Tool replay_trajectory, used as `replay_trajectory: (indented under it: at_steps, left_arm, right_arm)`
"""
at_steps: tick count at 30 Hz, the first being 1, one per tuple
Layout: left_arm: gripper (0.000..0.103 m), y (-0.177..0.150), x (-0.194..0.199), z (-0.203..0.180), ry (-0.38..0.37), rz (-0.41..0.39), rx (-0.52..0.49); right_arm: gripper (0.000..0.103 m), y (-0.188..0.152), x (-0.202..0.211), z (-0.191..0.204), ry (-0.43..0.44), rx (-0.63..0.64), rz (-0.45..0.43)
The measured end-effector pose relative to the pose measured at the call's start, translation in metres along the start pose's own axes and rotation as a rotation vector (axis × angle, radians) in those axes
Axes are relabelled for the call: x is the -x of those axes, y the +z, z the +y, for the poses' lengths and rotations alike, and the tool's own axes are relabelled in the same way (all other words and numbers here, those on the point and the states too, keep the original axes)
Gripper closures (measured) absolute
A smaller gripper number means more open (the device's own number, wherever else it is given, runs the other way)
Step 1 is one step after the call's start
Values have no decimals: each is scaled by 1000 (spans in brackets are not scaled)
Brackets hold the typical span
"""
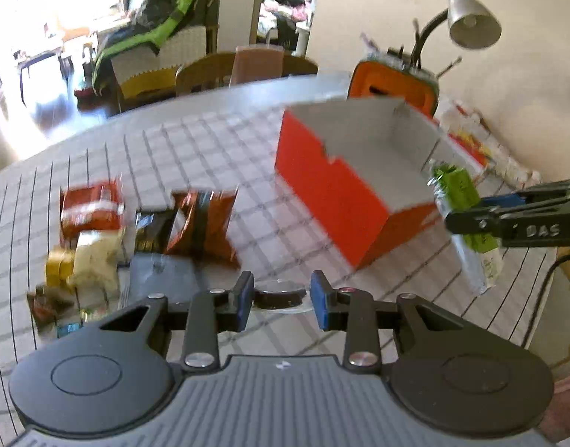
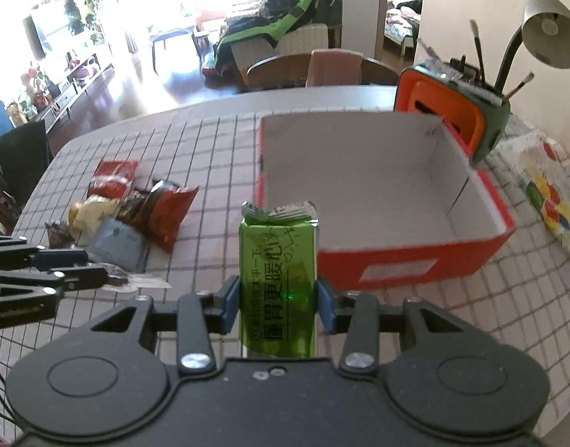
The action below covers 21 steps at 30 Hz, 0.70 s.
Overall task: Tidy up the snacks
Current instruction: 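Carry both items into the red box and open both grippers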
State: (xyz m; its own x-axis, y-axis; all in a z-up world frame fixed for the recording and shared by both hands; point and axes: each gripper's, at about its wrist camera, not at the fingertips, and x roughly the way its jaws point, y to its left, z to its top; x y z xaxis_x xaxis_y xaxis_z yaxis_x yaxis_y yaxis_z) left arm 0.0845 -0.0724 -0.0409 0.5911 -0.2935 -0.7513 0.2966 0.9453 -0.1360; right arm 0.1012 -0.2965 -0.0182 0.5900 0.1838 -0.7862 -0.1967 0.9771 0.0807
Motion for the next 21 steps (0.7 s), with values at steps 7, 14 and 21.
replay_trajectory:
  at_steps: [7,14,21]
  left_arm:
    - [71,61,1,-42,4,-88,-31]
    - [71,112,-31,-88,17,-119,-86]
    - [71,132,-89,-117,25,-80,-115]
  right_arm:
    - [62,41,-6,-54,18,19,-10]
    - [62,74,-34,-102,-1,32,-9]
    - [62,92,-89,-135,-10,-12,49]
